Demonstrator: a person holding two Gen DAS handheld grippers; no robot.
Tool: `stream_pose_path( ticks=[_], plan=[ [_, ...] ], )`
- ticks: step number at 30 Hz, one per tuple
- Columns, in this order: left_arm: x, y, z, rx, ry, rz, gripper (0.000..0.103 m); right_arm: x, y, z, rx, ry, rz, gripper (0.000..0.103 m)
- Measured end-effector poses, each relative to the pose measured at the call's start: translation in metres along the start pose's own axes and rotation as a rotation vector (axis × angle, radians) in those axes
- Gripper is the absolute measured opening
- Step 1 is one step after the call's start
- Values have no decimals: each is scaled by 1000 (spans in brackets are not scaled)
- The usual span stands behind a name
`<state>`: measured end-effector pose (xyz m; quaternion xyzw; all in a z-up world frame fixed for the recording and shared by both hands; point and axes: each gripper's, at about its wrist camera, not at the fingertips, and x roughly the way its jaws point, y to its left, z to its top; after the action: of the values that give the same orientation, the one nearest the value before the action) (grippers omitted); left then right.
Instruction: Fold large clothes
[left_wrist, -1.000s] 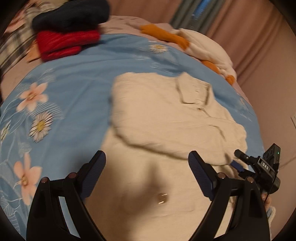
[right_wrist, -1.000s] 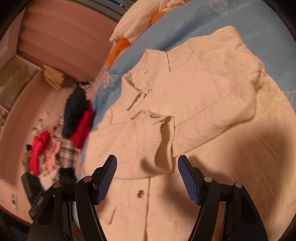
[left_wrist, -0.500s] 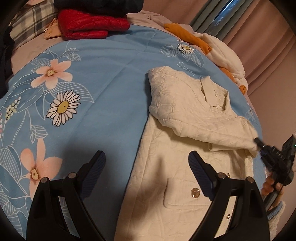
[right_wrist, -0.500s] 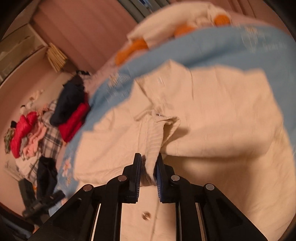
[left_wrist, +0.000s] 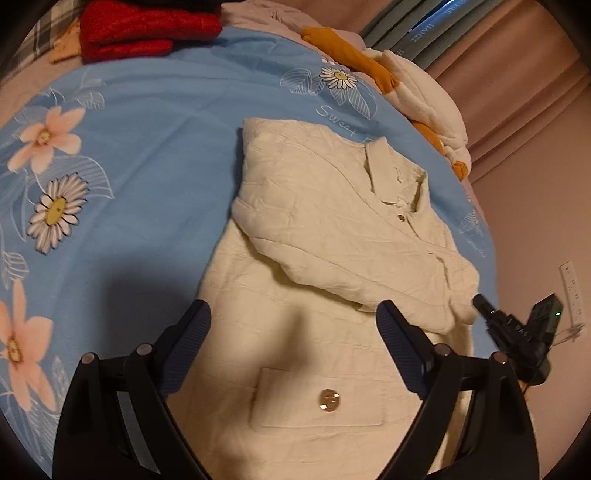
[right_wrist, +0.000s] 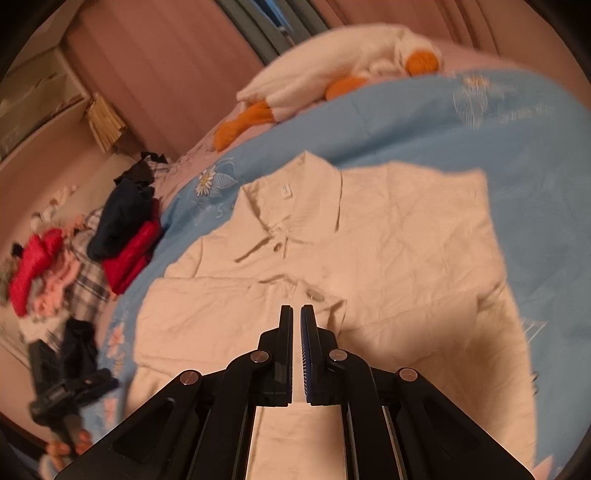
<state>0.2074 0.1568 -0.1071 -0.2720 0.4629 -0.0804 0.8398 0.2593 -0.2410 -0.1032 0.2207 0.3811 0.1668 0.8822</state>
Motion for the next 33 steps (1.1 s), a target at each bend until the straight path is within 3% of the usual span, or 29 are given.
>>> stream_pose_path(
  ticks=[2,3,4,9,11,13,16,19,21,24,29,33],
  plan=[
    [1,-2,1,-4,-6,1,91,6,-4,-3,26,32,12,26],
    [1,-3,1,-4,-7,4,91,10,-5,-5,34,39,19,42],
    [2,-4,1,-5,-6,4,91,13,-4,-8,36,49,14,44],
    [5,-5,2,-2,8,16,91,41,1,-17,0,134,25,43],
    [6,-4,4,-5,9,20,91,48,10,-22,-61,156,1,16],
    [6,-1,5,-9,5,28,91,47,20,-23,-115,135,-7,11],
    [6,3,6,-20,4,31,91,31,35,-16,-174,49,-27,9],
    [7,5,7,-30,3,14,91,3,34,1,-154,-65,3,9],
    [8,5,8,-49,8,-25,91,-10,28,7,-144,-118,-35,9],
    [13,3,12,-93,22,-124,91,1,13,7,-131,-73,-96,9],
    [34,-17,25,-75,59,-209,91,19,-1,-2,-107,-18,-136,9],
    [63,-19,39,-115,92,-213,91,16,-5,1,-85,-38,-113,9]
  ],
)
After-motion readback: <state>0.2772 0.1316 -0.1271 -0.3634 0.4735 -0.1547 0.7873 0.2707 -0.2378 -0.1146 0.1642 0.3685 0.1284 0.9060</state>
